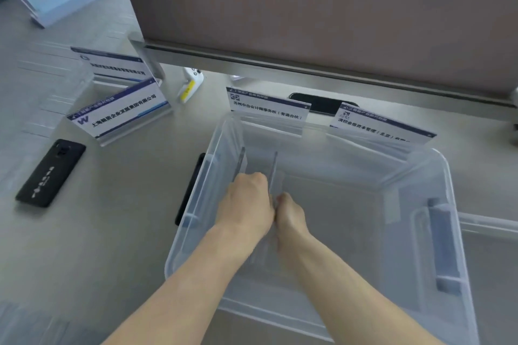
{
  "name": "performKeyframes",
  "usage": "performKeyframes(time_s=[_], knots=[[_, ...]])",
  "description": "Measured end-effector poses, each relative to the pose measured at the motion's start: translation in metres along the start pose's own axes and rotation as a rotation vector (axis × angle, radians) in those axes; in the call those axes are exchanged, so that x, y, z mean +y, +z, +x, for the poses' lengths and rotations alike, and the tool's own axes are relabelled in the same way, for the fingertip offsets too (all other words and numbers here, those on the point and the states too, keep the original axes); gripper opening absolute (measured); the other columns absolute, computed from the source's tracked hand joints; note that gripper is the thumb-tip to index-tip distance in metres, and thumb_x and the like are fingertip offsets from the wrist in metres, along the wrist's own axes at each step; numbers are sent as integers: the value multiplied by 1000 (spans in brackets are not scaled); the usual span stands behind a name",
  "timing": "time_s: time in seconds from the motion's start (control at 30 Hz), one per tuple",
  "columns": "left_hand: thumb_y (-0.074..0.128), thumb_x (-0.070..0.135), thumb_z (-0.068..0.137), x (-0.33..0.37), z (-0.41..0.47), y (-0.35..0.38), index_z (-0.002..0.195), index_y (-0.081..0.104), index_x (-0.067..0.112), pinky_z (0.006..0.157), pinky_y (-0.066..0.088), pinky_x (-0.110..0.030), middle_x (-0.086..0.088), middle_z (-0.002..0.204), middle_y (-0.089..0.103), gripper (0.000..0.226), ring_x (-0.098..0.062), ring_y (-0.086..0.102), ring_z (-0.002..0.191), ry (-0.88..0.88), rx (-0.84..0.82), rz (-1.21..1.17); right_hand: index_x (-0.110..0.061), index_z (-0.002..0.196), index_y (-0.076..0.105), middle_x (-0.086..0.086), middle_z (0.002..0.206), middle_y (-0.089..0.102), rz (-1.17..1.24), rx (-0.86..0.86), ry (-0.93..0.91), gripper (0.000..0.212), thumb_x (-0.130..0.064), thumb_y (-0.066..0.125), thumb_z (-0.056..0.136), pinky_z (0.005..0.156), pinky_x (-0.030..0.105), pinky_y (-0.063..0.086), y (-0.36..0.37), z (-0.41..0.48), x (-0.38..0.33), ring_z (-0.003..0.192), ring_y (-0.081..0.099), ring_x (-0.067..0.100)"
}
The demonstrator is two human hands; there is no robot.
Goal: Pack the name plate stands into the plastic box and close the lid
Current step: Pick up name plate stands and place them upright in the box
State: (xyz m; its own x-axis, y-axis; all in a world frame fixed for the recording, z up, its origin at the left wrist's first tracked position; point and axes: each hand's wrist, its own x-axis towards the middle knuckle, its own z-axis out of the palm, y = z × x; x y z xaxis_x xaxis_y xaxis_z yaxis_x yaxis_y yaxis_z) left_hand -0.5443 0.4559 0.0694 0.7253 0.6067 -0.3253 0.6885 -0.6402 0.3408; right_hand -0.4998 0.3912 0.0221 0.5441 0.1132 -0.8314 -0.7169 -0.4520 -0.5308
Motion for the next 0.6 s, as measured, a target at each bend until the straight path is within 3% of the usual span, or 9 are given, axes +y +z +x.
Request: performKeyframes(time_s=[0.13,0.23,0.37,0.5,0.6], knots=[[59,23,98,-1,1,3,77,49,12,55,37,-35,-5,75,54,26,-28,52,67,9,24,19,-14,64,36,4,63,36,64,-35,27,30,-14,39,95,62,32,28,1,-4,4,64,35,21],[58,23,98,-3,1,4,77,48,13,57,40,-35,-5,76,55,25,-32,62,72,17,39,24,-16,64,36,3,63,36,43,-52,10,29,-14,40,93,61,32,28,4,-4,6,62,34,21],[59,26,99,-9,1,0,77,49,14,49,34,-30,-1,70,52,27,-26,54,63,-8,54,34,-17,62,36,3,62,37,8,-76,-12,30,-13,39,91,65,34,29,10,-3,3,61,34,20],[60,27,99,-12,1,-1,74,49,16,53,38,-31,1,67,51,29,-23,52,62,-4,69,54,-15,61,38,2,59,37,9,-92,-34,33,-11,40,93,52,30,24,12,0,6,55,31,18],[59,29,99,-12,3,1,76,49,17,49,34,-27,1,69,52,28,-22,52,62,-1,67,59,-14,62,39,2,59,38,28,-85,-50,32,-11,40,94,50,30,24,11,3,8,54,32,17]])
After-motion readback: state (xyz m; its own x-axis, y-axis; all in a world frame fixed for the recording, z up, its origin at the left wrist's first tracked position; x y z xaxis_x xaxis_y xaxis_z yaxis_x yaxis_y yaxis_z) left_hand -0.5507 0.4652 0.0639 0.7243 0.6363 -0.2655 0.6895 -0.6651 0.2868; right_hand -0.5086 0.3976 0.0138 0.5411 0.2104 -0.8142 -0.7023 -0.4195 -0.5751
